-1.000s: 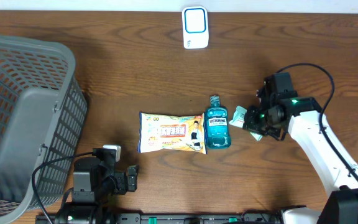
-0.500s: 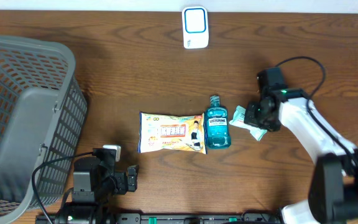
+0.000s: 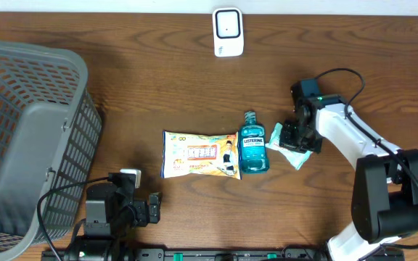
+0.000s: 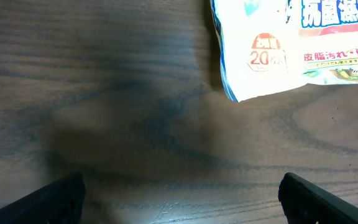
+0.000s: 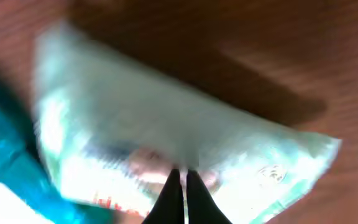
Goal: Scan the item barcode
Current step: 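Lift the green Zappy packet off the table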
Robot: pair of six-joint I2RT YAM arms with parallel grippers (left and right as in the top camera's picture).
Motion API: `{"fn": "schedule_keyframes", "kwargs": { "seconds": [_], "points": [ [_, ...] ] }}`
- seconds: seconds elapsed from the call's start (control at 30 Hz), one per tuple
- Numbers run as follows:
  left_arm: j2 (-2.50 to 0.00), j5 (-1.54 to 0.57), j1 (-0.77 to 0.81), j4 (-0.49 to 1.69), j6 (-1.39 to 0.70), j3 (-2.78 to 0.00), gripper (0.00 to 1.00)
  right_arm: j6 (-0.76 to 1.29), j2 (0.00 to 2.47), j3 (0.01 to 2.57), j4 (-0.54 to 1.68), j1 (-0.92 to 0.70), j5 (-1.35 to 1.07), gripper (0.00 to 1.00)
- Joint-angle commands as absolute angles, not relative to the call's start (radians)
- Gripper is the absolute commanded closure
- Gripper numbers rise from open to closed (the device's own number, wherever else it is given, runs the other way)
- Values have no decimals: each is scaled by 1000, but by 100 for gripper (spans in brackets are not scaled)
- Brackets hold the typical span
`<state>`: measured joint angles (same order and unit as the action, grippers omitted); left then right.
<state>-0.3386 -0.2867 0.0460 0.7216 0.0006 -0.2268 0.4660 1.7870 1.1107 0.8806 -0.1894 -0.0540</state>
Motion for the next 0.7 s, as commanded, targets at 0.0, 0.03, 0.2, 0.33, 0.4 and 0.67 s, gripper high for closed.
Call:
{"fn": "schedule_keyframes", "kwargs": {
  "seconds": [0.0, 0.03, 0.2, 0.33, 0.4, 0.67],
  "points": [
    [-337, -295, 44, 722, 7, -232, 1, 435, 1656, 1175, 910, -209, -81, 99],
    [-337, -295, 43, 721, 7, -232, 1, 432, 1628, 1174, 912, -210, -81, 99],
    [-337, -295, 44, 722, 7, -232, 1, 433, 1556, 1141, 910, -235, -56, 99],
    [-337, -295, 44, 722, 7, -232, 1, 442, 1584, 1063, 825, -258, -51, 99],
    [-337, -295, 43, 721, 7, -232, 1, 443, 1603, 1030, 783, -262, -51, 99],
    [-337, -295, 44, 722, 7, -232, 1, 461, 1727, 972, 706, -262, -35, 99]
  ]
}}
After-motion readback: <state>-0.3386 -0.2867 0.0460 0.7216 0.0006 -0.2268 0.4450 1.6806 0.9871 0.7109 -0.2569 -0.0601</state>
